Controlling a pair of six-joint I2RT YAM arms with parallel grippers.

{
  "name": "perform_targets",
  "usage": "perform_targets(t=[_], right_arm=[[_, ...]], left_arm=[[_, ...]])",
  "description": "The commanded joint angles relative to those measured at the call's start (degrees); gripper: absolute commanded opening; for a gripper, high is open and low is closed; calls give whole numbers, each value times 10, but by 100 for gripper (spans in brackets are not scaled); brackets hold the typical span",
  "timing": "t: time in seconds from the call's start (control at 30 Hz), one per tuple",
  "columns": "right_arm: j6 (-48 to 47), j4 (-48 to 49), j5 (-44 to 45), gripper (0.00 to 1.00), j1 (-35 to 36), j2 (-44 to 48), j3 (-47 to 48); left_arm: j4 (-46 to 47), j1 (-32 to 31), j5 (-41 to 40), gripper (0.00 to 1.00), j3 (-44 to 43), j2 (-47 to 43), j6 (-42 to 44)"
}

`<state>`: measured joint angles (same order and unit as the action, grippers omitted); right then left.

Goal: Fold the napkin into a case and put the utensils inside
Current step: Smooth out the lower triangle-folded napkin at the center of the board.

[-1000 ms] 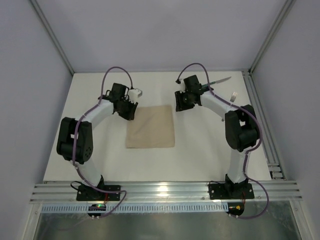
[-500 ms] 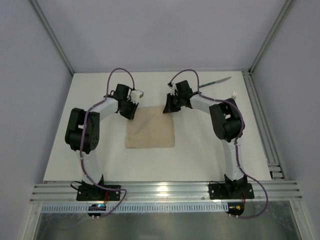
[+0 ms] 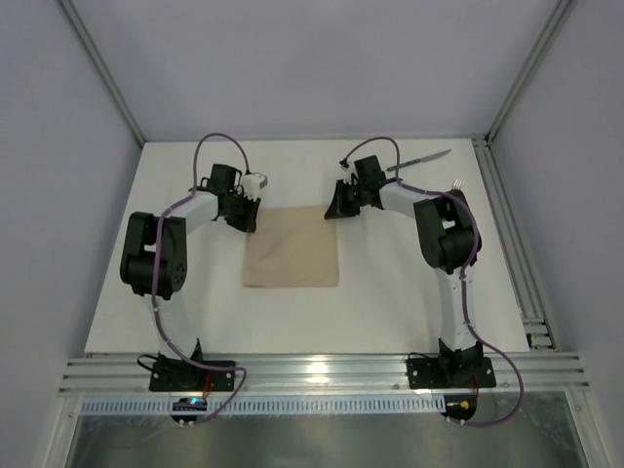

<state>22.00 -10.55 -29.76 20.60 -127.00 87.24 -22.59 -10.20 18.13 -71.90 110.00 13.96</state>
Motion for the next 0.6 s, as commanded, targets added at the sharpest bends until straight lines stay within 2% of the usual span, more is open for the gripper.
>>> perform_targets(t=[0.0,0.1,0.27,0.57], right_arm=[[-19,-36,21,4,-3,34,10],[-44,-39,48,4,8,74,-3],[-61,-24,70,4,44,180,-90],[-34,11,31,4,95,211,-211]], left_arm=[[-17,6,71,24,7,-71,8],[-52,6,99,27,10,-115,19],[-97,3,109,23,42,-143,62],[-63,-25,63,19,127,-117,85]])
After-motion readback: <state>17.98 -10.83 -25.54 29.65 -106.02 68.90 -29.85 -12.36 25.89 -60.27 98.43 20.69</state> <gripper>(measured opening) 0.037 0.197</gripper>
